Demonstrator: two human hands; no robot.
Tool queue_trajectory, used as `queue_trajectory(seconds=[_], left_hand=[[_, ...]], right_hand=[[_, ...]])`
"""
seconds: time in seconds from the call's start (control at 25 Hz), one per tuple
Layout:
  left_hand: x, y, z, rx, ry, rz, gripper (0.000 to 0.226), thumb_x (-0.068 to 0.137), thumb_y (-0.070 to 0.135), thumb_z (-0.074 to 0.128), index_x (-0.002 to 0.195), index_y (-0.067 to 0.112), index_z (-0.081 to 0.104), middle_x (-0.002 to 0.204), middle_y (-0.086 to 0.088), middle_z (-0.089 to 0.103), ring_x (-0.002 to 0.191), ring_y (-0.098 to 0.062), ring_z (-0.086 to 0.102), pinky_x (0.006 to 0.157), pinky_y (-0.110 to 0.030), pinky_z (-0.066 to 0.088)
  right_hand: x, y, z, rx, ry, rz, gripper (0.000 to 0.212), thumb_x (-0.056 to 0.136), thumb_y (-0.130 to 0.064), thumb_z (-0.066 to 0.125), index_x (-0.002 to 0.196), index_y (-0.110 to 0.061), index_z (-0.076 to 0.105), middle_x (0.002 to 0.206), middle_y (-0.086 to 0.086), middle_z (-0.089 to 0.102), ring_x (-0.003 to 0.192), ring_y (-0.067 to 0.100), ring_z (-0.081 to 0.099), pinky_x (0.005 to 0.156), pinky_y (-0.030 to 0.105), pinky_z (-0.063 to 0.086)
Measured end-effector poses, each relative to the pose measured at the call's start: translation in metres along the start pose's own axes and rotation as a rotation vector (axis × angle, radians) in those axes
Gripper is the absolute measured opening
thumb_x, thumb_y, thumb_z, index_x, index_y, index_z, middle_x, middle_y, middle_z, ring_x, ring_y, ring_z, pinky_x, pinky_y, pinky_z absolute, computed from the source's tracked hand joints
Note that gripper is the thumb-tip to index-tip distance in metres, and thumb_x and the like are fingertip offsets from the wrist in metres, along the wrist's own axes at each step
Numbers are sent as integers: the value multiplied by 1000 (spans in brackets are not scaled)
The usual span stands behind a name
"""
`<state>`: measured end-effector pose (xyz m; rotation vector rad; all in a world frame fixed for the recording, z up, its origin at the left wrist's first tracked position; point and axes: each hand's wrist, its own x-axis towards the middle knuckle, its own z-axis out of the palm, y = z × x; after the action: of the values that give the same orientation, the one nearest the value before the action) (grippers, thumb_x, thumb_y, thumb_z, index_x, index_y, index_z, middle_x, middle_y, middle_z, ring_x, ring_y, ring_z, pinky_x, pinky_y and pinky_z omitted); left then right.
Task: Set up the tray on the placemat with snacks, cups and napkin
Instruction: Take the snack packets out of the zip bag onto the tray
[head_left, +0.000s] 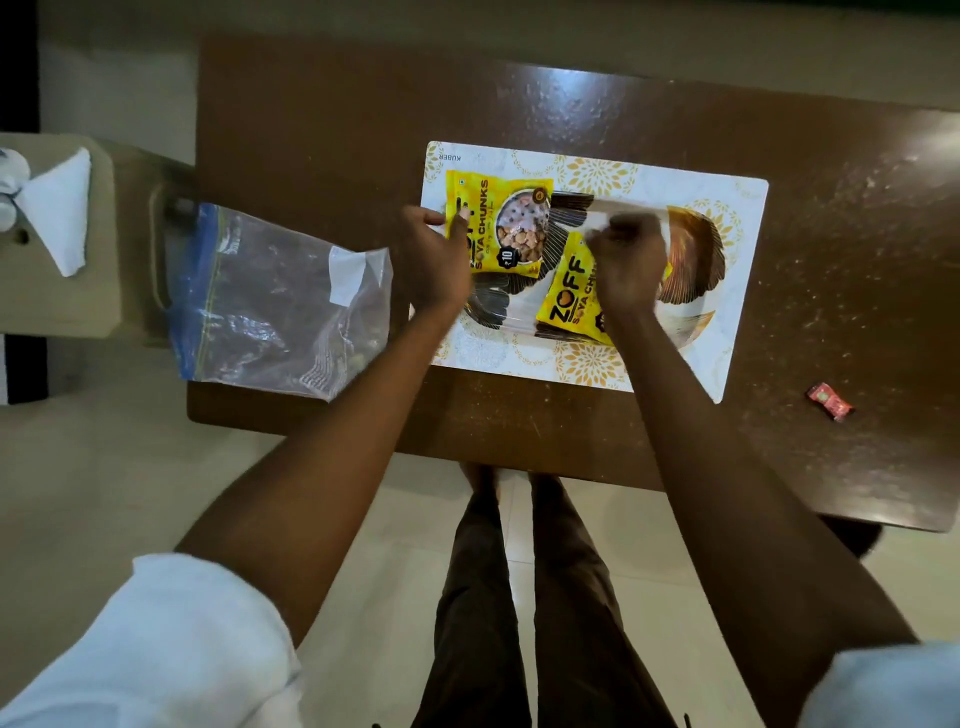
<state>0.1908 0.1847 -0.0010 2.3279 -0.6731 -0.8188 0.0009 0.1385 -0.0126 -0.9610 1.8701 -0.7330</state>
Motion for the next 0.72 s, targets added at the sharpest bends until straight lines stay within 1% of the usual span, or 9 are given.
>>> queue_trajectory(seconds=[0.04, 0.08, 0.12, 0.16, 0.2, 0.32, 0.48, 0.6, 0.72], left_hand=[[-20, 1, 9, -25, -44, 42, 25, 98, 32, 66, 105, 9, 63, 97, -3, 69, 87, -19, 64, 79, -40, 55], [-42, 1, 19, -36, -132, 72, 22, 100, 29, 62, 101, 7, 66, 92, -3, 69, 82, -18, 62, 74, -39, 53], [-64, 1, 31, -27, -235, 87, 25, 102, 29, 61, 99, 6, 69, 90, -4, 70, 79, -18, 62, 70, -38, 51], [-82, 0, 43, -7, -323, 78, 27, 101, 33, 62, 99, 8, 71, 92, -4, 72, 82, -17, 64, 70, -37, 51], [-94, 0, 54, 10, -367, 54, 28, 100, 37, 64, 101, 10, 72, 99, -4, 73, 89, -18, 67, 76, -37, 53], [-104, 0, 75, 63, -349, 2, 37, 95, 39, 70, 116, 10, 66, 120, -8, 67, 111, -26, 65, 92, -43, 54], [-87, 6, 79, 9, -374, -99, 49, 96, 35, 71, 131, 4, 56, 134, -15, 62, 123, -33, 60, 99, -42, 50], [-77, 6, 75, -75, -498, -117, 43, 102, 25, 64, 138, 2, 57, 134, -17, 64, 122, -34, 62, 95, -37, 49], [-78, 0, 57, -133, -493, -110, 39, 103, 19, 62, 137, 2, 56, 131, -15, 64, 110, -23, 61, 88, -31, 45]], right_hand=[[-5, 13, -21, -51, 89, 3, 28, 84, -8, 77, 108, 0, 66, 90, -3, 65, 88, 16, 66, 75, 5, 47], [-9, 26, -39, -126, 175, 30, 32, 84, -13, 76, 111, 0, 66, 96, 1, 66, 95, 22, 66, 80, 12, 50], [-13, 37, -53, -195, 220, 77, 36, 85, -17, 75, 115, -1, 64, 106, 8, 66, 103, 27, 65, 87, 24, 53], [-15, 48, -61, -233, 220, 126, 40, 87, -22, 76, 118, -2, 61, 114, 13, 65, 108, 30, 64, 92, 34, 53], [-16, 56, -66, -230, 174, 164, 44, 88, -25, 77, 121, -3, 59, 117, 14, 65, 110, 31, 64, 91, 37, 53], [-10, 64, -65, -135, 10, 232, 48, 88, -29, 79, 123, -4, 60, 111, 7, 69, 105, 25, 69, 82, 31, 56], [2, 64, -63, -112, -64, 236, 39, 88, -27, 81, 110, 4, 71, 102, 16, 76, 88, 24, 74, 67, 31, 54], [0, 57, -61, -51, -128, 221, 37, 90, -24, 79, 114, 3, 72, 106, 18, 76, 95, 30, 75, 79, 43, 62], [-15, 54, -55, -62, -182, 161, 40, 93, -21, 76, 125, 0, 66, 114, 16, 73, 101, 28, 73, 85, 43, 61]])
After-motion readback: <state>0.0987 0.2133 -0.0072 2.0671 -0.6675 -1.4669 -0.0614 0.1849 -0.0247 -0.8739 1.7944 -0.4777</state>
